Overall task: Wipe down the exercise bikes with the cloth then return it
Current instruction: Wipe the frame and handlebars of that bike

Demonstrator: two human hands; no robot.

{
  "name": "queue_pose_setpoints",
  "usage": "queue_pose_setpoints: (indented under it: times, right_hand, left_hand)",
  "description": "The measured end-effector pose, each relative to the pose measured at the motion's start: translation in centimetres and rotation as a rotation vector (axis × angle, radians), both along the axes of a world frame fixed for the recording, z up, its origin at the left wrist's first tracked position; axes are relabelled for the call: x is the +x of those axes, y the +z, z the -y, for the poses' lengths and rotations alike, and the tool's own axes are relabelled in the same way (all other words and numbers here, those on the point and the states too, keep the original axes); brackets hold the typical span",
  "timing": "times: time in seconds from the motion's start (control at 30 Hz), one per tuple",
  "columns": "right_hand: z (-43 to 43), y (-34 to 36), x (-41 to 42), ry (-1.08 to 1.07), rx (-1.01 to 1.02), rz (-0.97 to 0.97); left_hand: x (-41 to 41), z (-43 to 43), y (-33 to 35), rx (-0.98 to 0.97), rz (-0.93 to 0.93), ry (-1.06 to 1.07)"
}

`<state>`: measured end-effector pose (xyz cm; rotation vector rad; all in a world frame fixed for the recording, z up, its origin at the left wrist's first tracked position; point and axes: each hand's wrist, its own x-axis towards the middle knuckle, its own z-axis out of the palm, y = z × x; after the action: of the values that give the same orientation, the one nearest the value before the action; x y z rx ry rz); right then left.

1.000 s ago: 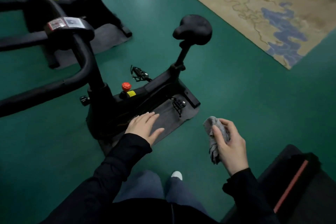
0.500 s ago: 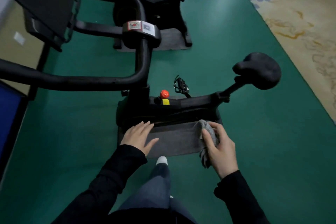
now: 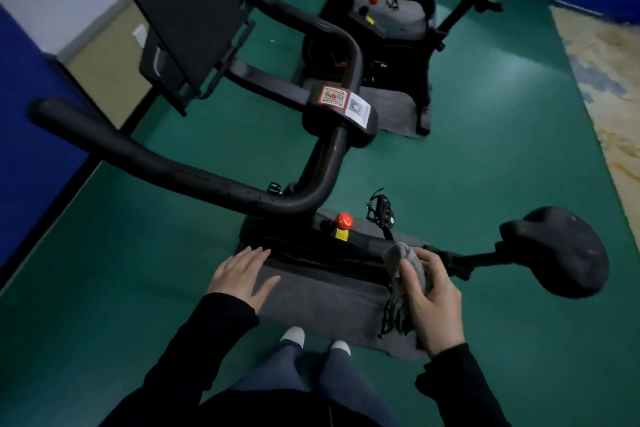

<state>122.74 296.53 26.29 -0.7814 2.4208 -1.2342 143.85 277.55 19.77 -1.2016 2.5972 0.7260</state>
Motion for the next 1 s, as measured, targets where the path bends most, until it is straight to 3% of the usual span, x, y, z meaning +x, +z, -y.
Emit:
queue_pose_setpoints:
  times: [0.2,0.6,1.0]
  right_hand:
    - [3.5,0.4,-4.0,0.165,-0.022,-0.019]
    - [11.3,6.5,-10.0,0.622,-0.356,-0.039]
    - [19.8,11.1,-5.2,1.107,-0.499,-0.031]
  left_hand:
    - [0.1,-0.4,0.5,-0.01,0.036,0.209]
    - [-2.3,-3.2,4.0,-0.178,-0.075,0.859]
    - [-0.5,-2.5,9.1,-0.377,-0.222,1.138]
